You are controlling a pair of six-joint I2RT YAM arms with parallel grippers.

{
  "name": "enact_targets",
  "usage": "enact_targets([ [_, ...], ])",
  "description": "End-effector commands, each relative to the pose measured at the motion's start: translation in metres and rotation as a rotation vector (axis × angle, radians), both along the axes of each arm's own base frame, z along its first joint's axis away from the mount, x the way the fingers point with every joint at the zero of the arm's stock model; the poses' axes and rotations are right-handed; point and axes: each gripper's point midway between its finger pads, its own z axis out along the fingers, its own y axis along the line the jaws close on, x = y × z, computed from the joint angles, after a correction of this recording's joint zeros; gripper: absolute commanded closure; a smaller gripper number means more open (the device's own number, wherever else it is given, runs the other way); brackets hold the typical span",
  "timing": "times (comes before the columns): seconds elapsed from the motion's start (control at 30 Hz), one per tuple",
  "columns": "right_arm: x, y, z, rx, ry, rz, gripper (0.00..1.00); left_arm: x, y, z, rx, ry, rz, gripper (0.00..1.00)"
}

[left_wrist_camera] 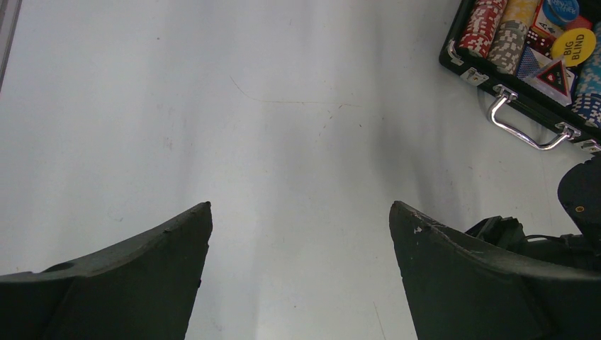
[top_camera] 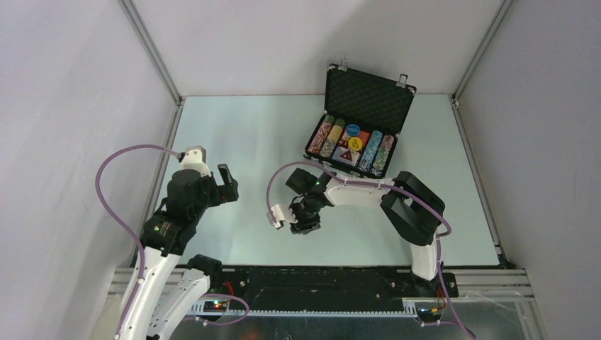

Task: Pack up texas hold em set

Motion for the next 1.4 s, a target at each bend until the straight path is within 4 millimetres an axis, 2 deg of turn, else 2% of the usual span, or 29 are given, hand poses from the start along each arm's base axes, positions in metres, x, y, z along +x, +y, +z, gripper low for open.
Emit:
enact_targets([
  [0.0,-0.001,-0.008,-0.012,-0.063,0.009,-0.011,0.57,0.003,0.001,0.002,0.003,-0.014,-0.002,0.0],
  [0.13,-0.003,-0.009,-0.014,-0.072,0.014,-0.008,0.58,0.003,0.001,0.003,0.003,-0.015,-0.002,0.0],
  [0.23,-0.004,-0.01,-0.015,-0.076,0.018,-0.008,0.53,0.003,0.001,0.002,0.004,-0.014,-0.001,0.0],
  [0.3,-0.004,-0.01,-0.015,-0.077,0.018,-0.006,0.48,0.003,0.001,0.002,0.004,-0.013,-0.002,0.0],
  [0.37,-0.004,-0.01,-0.015,-0.076,0.019,-0.006,0.34,0.003,0.001,0.002,0.003,-0.013,-0.002,0.0],
  [0.57,-0.005,-0.007,-0.016,-0.066,0.022,-0.015,0.15,0.003,0.001,0.002,0.004,-0.011,-0.002,0.0],
  [0.63,-0.006,-0.006,-0.017,-0.064,0.023,-0.016,0.11,0.003,0.001,0.002,0.004,-0.013,-0.001,0.0],
  [0.8,-0.003,0.003,-0.011,-0.003,0.01,-0.028,0.09,0.003,0.002,0.002,0.006,-0.014,0.002,0.0],
  [1.03,0.01,0.025,0.049,0.244,-0.009,-0.092,0.08,0.003,0.004,0.005,0.009,-0.024,0.016,0.0],
  [1.2,0.002,0.026,0.093,0.404,0.008,-0.142,0.08,0.003,0.005,0.004,0.011,-0.023,0.018,0.0],
  [1.23,0.001,0.027,0.096,0.44,0.003,-0.149,0.07,0.003,0.005,0.003,0.012,-0.021,0.019,0.0],
  [1.27,0.0,0.027,0.11,0.483,0.015,-0.182,0.07,0.003,0.005,0.003,0.013,-0.021,0.02,0.0],
  [1.3,0.0,0.028,0.114,0.524,0.011,-0.199,0.06,0.003,0.005,0.004,0.012,-0.022,0.02,0.0],
  [1.33,0.002,0.028,0.131,0.569,0.019,-0.262,0.04,0.003,0.005,0.004,0.013,-0.022,0.021,0.0],
  [1.37,0.006,0.029,0.137,0.613,0.008,-0.294,0.02,0.003,0.006,0.004,0.013,-0.02,0.022,0.0],
])
